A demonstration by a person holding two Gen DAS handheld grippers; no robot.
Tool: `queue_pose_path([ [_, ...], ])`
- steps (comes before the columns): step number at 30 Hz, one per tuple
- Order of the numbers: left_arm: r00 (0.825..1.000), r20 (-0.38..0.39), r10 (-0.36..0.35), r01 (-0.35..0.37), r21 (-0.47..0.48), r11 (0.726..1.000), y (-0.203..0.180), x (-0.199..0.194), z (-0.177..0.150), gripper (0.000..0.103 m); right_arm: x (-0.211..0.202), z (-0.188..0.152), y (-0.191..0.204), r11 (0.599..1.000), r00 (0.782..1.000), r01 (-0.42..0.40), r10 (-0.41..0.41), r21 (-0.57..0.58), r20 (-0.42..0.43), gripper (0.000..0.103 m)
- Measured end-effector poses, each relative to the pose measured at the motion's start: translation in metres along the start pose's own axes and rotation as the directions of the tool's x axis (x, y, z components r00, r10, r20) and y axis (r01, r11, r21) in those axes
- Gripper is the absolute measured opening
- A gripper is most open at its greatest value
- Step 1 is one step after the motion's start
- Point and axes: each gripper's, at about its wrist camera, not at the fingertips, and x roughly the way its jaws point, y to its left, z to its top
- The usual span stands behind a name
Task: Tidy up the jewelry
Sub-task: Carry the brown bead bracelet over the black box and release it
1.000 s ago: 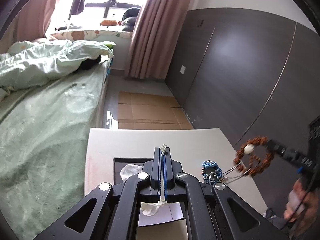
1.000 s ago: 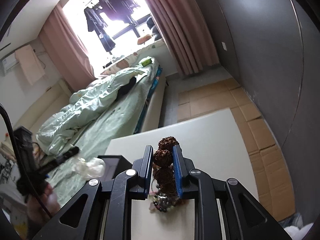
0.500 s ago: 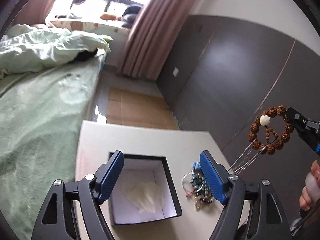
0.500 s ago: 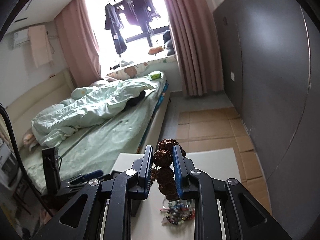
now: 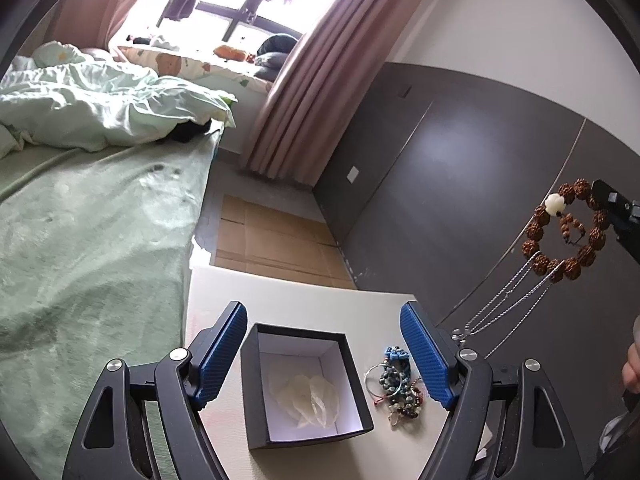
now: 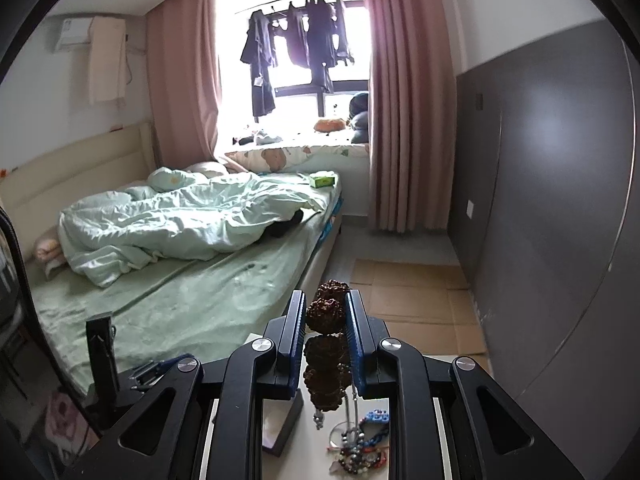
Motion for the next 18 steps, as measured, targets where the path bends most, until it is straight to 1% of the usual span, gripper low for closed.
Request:
queue_pose_path([
  [5, 1.000, 0.028, -0.005, 0.006, -0.032, 0.999, 0.009, -0.011, 0.003, 0.080, -0.015, 0.021, 0.017, 0.998, 0.999, 0.029, -0.027, -0.057, 0.032, 0.021],
  [11, 0.998, 0.059, -0.003, 0.008, -0.077, 0.997, 0.021, -0.021, 0.007, 0.080, -0.029, 0.048, 0.040, 0.991, 0.997, 0.039, -0.030, -0.125, 0.073, 0.021],
  [18, 0.996, 0.085, -0.001, 0.011, -0.115, 0.993, 0.032, -0.028, 0.010, 0.080, -0.023, 0.054, 0.068, 0.988, 0.998, 0.000, 0.010, -0.153, 0.069, 0.021],
])
